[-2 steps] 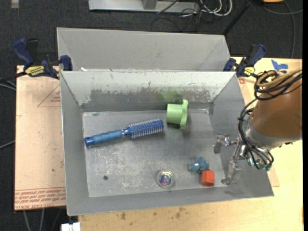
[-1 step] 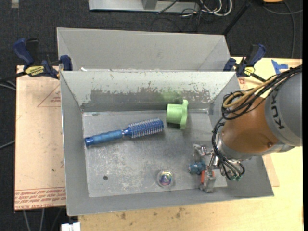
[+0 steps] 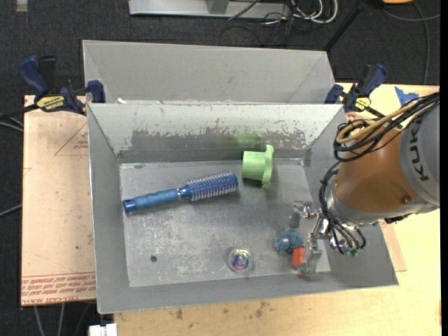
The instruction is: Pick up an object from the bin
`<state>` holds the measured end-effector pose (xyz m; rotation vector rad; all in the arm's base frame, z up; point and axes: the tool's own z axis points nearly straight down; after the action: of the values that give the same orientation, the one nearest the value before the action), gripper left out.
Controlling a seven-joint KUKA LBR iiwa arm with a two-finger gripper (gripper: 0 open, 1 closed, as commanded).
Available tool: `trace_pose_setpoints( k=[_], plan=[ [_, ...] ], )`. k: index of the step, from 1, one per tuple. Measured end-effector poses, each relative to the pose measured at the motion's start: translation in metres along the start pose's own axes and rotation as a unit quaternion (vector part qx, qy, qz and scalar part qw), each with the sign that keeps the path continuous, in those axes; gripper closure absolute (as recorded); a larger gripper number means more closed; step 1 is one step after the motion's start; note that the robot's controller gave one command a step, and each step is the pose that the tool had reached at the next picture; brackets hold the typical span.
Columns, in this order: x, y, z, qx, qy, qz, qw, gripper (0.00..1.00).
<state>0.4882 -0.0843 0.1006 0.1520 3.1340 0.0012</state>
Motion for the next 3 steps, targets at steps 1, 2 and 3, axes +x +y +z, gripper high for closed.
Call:
trace_pose_setpoints(
  k=[1, 2, 3],
  plan=[
    [0.009, 0.018, 0.001, 0.0, 0.0027, 0.066, 0.9978, 0.0],
    [0.0, 0.003, 0.032, 0.0, 0.0003, 0.068, 0.9977, 0.0],
    [-0.001, 0.004, 0.031, 0.0, -0.0007, 0.067, 0.9977, 0.0]
  ],
)
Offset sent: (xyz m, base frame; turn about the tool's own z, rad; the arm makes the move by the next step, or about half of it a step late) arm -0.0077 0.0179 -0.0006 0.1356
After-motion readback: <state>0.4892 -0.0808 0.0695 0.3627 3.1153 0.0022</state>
